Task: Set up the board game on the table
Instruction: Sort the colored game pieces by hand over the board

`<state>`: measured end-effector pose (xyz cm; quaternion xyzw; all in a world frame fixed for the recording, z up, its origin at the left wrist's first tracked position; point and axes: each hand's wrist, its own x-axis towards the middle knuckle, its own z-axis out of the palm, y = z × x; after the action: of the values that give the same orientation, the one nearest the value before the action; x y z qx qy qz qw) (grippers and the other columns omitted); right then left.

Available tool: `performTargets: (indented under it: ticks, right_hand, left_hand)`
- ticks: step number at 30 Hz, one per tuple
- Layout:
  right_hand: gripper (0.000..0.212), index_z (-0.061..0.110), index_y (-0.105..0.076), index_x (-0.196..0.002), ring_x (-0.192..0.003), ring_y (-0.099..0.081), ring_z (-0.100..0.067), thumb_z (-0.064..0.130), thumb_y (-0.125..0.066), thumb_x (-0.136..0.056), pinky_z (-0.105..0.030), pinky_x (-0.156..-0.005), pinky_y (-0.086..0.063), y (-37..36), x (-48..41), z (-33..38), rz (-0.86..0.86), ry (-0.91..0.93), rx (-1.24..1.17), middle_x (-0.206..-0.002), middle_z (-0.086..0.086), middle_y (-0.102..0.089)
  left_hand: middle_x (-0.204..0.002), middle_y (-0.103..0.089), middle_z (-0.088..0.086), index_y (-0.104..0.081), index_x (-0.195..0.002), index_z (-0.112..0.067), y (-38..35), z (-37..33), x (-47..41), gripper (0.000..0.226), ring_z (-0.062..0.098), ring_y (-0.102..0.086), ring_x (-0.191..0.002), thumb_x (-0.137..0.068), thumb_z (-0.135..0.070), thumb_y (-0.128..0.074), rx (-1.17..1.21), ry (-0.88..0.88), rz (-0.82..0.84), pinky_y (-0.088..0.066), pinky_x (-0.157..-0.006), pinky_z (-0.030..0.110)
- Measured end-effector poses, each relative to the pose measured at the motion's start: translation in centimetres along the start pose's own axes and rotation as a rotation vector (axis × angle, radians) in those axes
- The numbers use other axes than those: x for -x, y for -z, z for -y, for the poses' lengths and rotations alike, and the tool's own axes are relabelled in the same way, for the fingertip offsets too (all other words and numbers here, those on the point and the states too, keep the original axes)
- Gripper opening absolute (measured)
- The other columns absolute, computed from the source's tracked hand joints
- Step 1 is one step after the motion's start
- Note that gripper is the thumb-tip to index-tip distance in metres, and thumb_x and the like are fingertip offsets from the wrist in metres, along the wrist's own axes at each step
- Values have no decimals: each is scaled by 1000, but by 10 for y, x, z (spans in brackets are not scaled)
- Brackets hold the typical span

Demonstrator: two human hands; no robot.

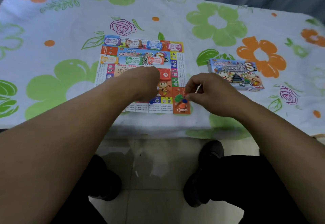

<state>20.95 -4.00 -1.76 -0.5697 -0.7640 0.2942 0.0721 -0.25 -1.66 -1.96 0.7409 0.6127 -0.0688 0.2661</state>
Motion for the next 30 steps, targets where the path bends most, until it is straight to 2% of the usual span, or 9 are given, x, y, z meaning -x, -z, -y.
performTargets:
  ticks: [5, 8, 11, 17, 20, 30]
  right_hand:
    - [2, 22, -72, -90, -74, -60, -3, 23, -74, -89, -28, -65, -45, -2, 12, -14, 56, -23, 76, -84, 14, -66]
    - [5, 22, -72, -95, -84, -63, -15, 24, -71, -91, -37, -75, -53, -12, 12, -18, 66, -19, 188, -96, 6, -70]
    - [7, 23, -71, -98, -91, -64, -22, 25, -67, -93, -40, -77, -54, -20, 8, -19, 63, -18, 272, -105, 1, -71]
    - [6, 25, -68, -97, -90, -64, -24, 27, -64, -93, -38, -74, -53, -25, 5, -20, 50, -22, 334, -103, 0, -71]
    - [6, 24, -67, -96, -88, -63, -25, 26, -61, -94, -39, -73, -54, -26, 4, -20, 62, -25, 364, -102, -1, -71]
    - [10, 22, -66, -101, -90, -63, -25, 26, -59, -94, -40, -73, -54, -26, 6, -15, 76, 47, 454, -103, -1, -70]
  left_hand:
    - [-118, -62, 7, -58, -126, -13, -3, 2, -1, 30, 22, -57, -96, -96, -16, -59, -20, 16, 23, -48, -78, 32]
    - [-115, -61, 6, -57, -127, -14, -3, 5, -3, 31, 21, -56, -95, -96, -17, -60, -33, 25, 34, -48, -77, 33]
    - [-113, -61, 5, -56, -126, -14, -5, 7, -5, 31, 21, -57, -93, -96, -18, -60, -54, 23, 37, -49, -76, 33]
    - [-109, -62, 6, -58, -120, -13, -4, 9, -6, 26, 22, -59, -92, -95, -17, -61, -58, 15, 32, -53, -78, 36]
    - [-109, -61, 5, -58, -118, -14, -5, 8, -7, 24, 21, -57, -90, -95, -17, -61, -57, 8, 26, -50, -75, 34]
    - [-111, -60, 5, -56, -124, -14, -9, 9, -10, 29, 21, -56, -93, -96, -18, -61, -60, 21, 36, -48, -75, 33]
